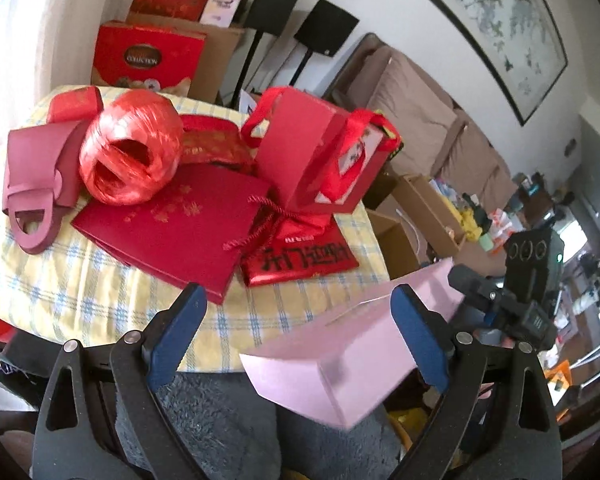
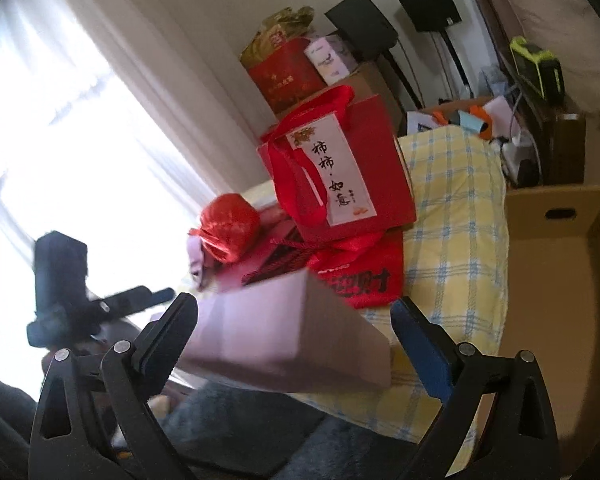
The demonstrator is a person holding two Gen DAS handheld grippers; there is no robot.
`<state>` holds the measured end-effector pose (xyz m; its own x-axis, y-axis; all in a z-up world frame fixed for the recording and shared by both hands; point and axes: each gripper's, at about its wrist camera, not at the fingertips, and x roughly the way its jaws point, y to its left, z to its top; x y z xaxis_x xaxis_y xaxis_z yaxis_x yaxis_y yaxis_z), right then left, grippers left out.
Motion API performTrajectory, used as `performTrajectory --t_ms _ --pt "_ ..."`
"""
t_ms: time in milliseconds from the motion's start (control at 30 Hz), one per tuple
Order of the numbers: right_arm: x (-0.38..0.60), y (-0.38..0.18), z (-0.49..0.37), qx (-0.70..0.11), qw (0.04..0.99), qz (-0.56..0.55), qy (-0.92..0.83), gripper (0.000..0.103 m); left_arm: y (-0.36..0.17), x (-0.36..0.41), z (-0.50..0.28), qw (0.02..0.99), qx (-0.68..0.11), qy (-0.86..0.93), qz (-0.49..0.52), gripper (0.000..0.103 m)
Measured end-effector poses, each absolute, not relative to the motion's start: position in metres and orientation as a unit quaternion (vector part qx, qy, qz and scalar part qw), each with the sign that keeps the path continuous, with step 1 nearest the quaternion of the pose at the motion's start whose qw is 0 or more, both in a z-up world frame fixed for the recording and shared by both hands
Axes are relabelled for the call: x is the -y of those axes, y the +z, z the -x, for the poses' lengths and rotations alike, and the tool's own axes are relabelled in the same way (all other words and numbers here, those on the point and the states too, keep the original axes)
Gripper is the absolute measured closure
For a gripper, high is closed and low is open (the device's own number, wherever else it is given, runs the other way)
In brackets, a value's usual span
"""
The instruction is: Organize objects
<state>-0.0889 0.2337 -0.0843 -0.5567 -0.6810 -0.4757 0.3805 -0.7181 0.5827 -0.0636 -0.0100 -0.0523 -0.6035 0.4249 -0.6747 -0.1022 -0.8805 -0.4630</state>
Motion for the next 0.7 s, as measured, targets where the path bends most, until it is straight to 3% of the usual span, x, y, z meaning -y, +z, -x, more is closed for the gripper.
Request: performTrajectory --t_ms 233,433,700 --pt "-0.202 -0.103 0.095 0.148 0.286 -0.441 -0.838 0.000 -0.059 -0.002 0.062 0.150 0.172 0.867 0.443 0.010" --pt "-0.185 -0.103 0.083 0.046 0.256 -0.496 -0.828 0.001 -0.063 0.007 0.057 0.139 0.166 0.859 0.463 0.010" --pt "-0.197 -0.124 0.081 0.030 0.239 -0.550 -0.799 0.004 -0.082 -0.005 0.048 0.175 0.166 0.827 0.507 0.011"
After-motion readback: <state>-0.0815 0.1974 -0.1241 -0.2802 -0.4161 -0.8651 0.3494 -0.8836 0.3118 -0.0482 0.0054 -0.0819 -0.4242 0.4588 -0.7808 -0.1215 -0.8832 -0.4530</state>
